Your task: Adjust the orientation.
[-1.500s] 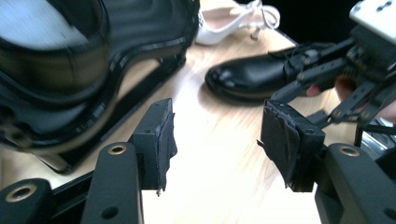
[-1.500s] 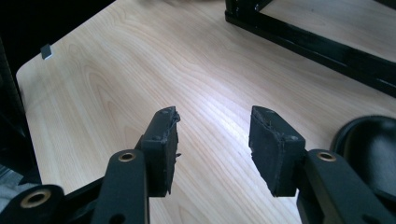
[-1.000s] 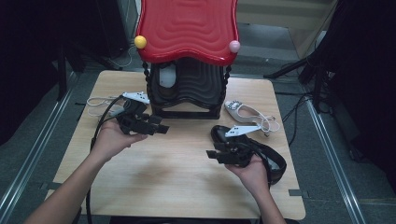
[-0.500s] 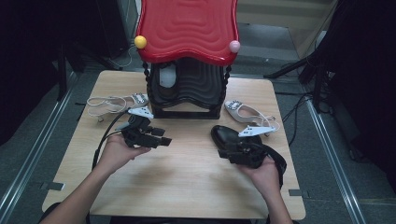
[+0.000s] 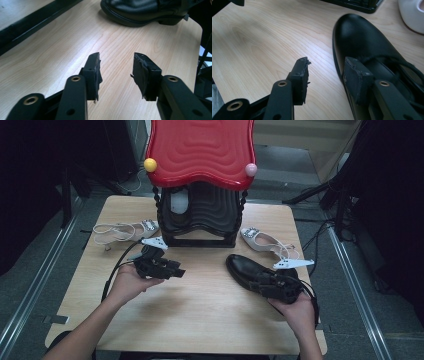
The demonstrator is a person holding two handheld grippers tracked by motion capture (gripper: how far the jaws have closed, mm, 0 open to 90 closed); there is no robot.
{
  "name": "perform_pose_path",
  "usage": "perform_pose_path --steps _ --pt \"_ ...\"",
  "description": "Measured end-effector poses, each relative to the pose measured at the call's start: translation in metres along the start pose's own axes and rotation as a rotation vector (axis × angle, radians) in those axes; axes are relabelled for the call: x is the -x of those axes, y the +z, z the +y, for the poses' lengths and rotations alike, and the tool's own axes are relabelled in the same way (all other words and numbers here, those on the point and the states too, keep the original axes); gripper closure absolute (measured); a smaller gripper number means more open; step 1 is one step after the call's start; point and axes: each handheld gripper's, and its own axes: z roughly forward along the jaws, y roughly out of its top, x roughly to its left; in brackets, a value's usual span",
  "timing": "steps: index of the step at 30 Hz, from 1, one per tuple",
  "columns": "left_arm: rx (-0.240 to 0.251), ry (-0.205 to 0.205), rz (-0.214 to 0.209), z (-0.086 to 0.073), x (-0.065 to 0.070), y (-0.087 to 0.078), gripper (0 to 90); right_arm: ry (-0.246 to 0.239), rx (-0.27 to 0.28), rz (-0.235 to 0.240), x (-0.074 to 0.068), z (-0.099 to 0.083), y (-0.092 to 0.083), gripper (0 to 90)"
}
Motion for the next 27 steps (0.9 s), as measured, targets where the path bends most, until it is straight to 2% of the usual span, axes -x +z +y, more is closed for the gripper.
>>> perform_pose_path --steps 4,7,14,16,22,25,27 --pt "-0.002 0.004 -0.011 0.003 0.000 0.004 60.2 0.004 -0.014 -0.024 0.003 -0.005 -0.009 56.4" --pt "-0.005 0.014 -0.007 0.003 0.000 0.006 59.7 0.009 -0.004 -0.043 0.004 -0.009 -0.020 57.6" --pt "0.005 0.001 -0.009 0.004 -0.004 0.006 58.3 0.019 0.013 -0.085 0.006 -0.018 -0.042 58.9" --pt "0.009 -0.001 -0.009 0.003 -0.005 0.005 58.1 0.028 0.000 -0.113 0.010 -0.021 -0.047 58.9" --pt "0.004 -0.005 -0.007 0.003 -0.005 0.007 57.7 0.051 -0.026 -0.133 0.019 -0.028 -0.045 60.7" --pt "-0.004 -0.002 -0.006 0.003 -0.005 0.008 57.5 0.058 -0.016 -0.117 0.021 -0.028 -0.046 62.9" --pt "-0.006 0.001 -0.005 0.003 -0.005 0.008 57.4 0.063 -0.035 -0.121 0.022 -0.029 -0.046 62.9"
